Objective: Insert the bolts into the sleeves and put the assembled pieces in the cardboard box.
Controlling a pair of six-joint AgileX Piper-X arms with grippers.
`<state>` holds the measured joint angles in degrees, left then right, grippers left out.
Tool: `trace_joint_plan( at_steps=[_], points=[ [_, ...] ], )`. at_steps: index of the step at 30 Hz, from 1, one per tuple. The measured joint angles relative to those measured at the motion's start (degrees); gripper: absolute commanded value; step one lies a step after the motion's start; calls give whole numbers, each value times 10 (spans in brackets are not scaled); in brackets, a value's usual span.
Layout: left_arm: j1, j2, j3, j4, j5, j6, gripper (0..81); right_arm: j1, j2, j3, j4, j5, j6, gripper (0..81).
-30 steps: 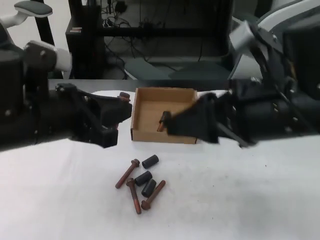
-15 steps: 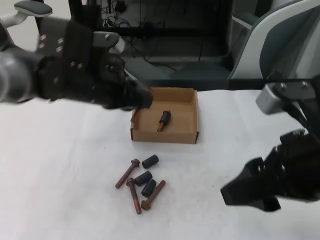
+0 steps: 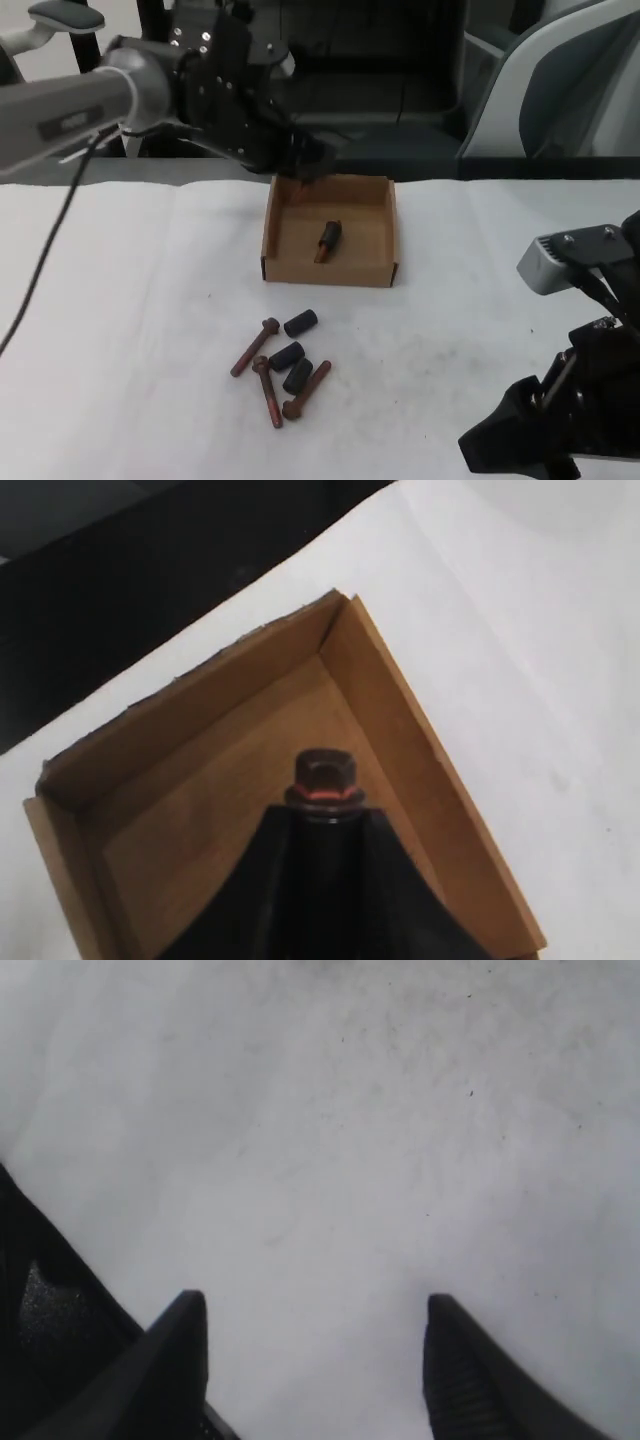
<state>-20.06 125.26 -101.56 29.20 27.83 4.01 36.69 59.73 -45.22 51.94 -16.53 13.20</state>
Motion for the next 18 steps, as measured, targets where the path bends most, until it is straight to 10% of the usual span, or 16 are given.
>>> trace_joint_plan(
  at_steps=[13,18],
  points=[
    [-14,69,-59,74,-40,8,11,0,0,0,-1,-1,-24,624],
    [-21,69,-64,106,-54,15,232,0,0,0,-2,-1,-24,624]
  ],
)
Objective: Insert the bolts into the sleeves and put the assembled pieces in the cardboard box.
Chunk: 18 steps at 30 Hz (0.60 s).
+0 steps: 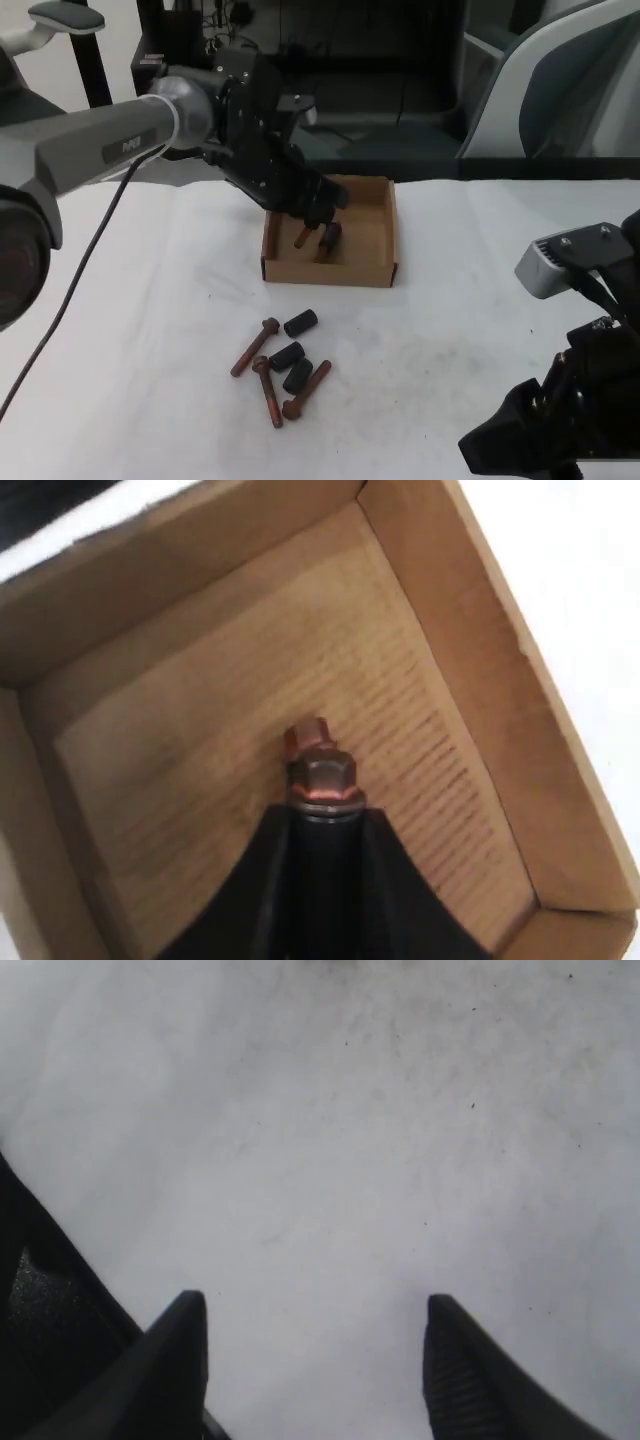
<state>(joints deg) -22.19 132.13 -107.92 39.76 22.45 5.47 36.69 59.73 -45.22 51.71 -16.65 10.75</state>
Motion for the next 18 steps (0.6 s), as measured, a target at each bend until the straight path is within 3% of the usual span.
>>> trace_joint_plan(
  at_steps=[8,18],
  points=[
    [-1,0,-1,47,-13,10,547,0,0,0,0,0,0,624],
    [-1,-25,-1,63,-15,10,559,0,0,0,0,0,-1,624]
  ],
)
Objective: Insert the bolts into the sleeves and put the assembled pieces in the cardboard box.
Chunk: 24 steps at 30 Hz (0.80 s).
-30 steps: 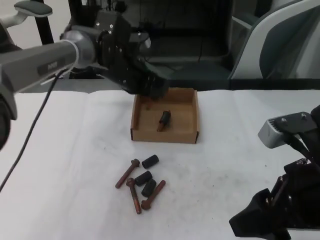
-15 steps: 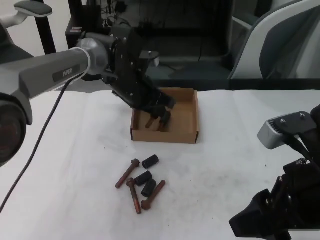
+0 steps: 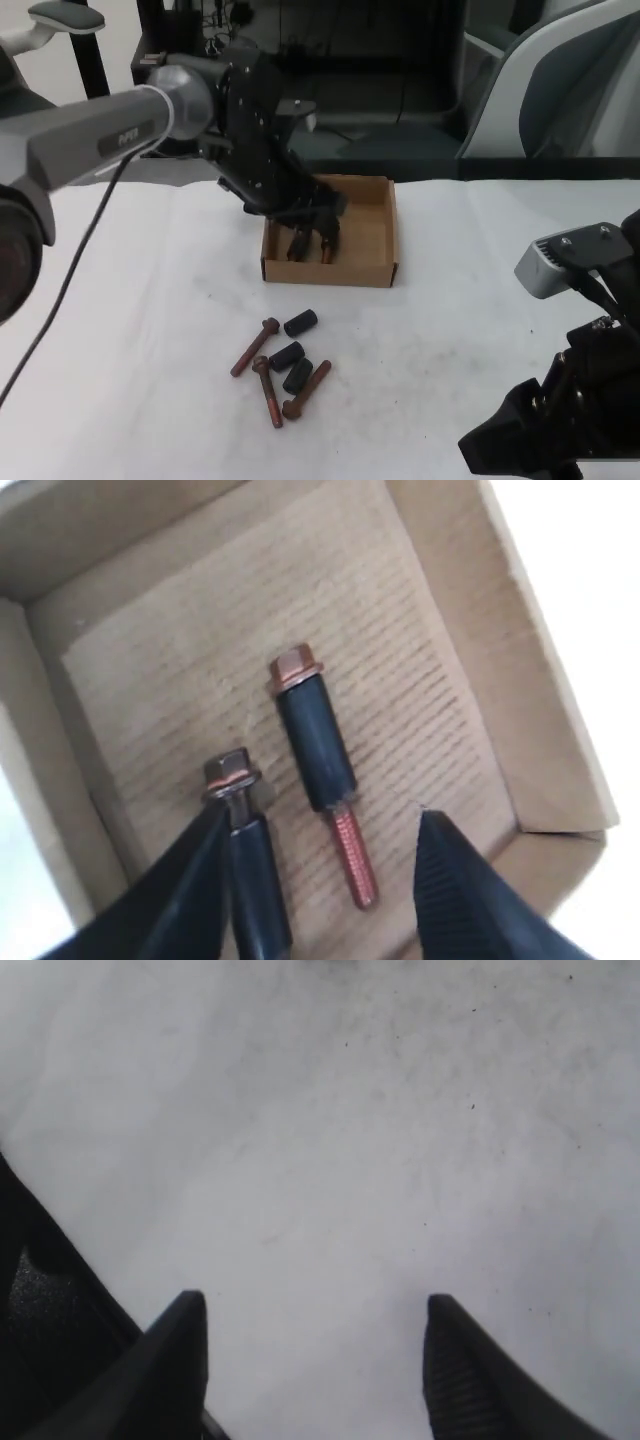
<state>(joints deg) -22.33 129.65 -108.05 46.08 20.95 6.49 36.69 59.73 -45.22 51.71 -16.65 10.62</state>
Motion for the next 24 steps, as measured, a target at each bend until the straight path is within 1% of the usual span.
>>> trace_joint_plan(
  at_steps=[3,7,11,17,22,24],
  points=[
    [0,-29,0,31,-12,5,559,0,0,0,0,0,0,624],
    [0,-71,2,86,-25,41,559,0,0,0,0,0,0,624],
    [0,-121,31,114,-28,64,559,0,0,0,0,0,0,624],
    [0,-214,133,113,-28,72,559,0,0,0,-1,0,7,624],
    [0,-312,247,83,-28,72,559,0,0,0,-2,-1,56,624],
    [0,-366,319,58,-28,68,559,0,0,0,-2,-5,76,624]
  ],
)
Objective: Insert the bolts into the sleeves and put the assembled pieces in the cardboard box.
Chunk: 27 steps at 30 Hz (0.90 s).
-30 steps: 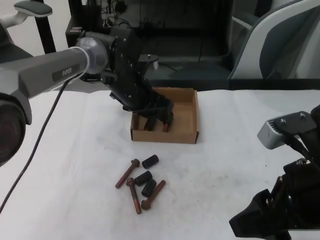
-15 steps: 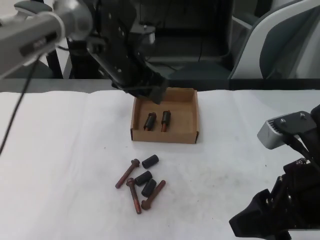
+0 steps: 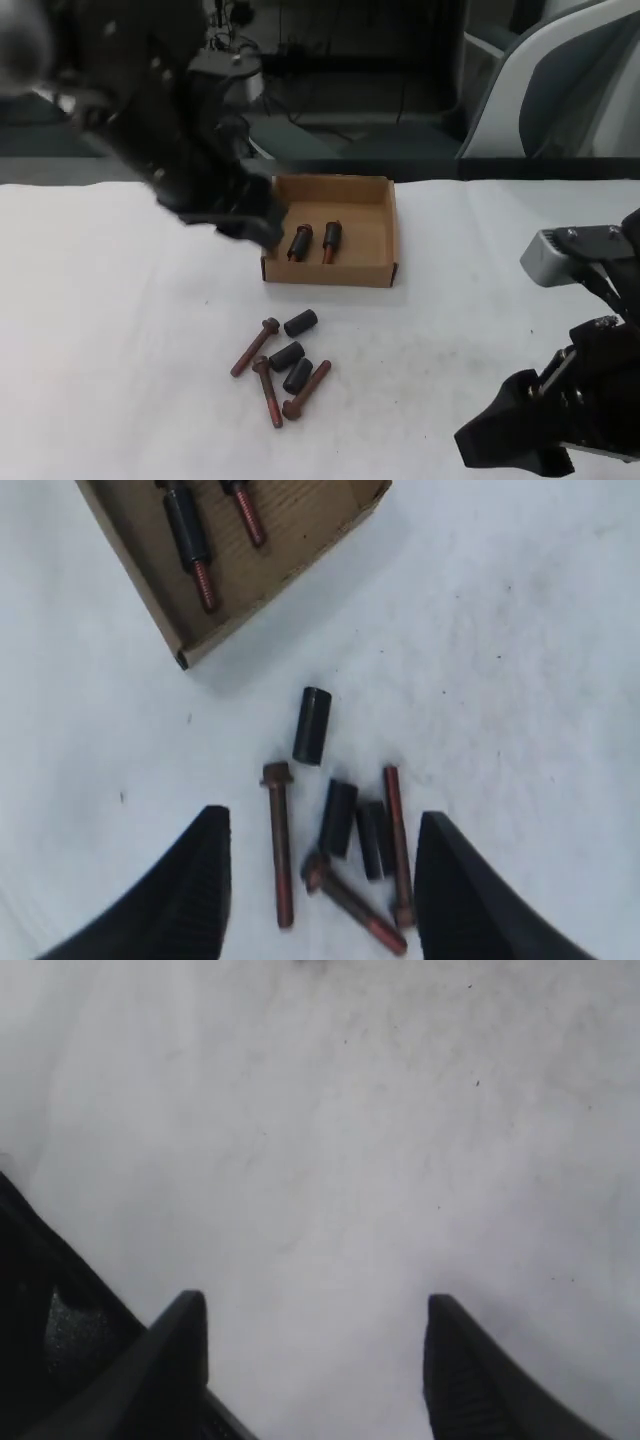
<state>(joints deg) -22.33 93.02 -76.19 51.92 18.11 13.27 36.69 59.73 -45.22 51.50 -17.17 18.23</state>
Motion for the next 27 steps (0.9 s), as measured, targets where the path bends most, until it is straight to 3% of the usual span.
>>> trace_joint_plan(
  at_steps=[12,20,27],
  points=[
    [0,-271,250,-76,0,-25,559,0,0,0,-54,-9,86,624],
    [0,-380,303,-86,0,-25,559,0,0,0,-123,-10,142,624],
    [0,-395,314,-82,0,-25,559,0,0,0,-136,-9,153,624]
  ],
)
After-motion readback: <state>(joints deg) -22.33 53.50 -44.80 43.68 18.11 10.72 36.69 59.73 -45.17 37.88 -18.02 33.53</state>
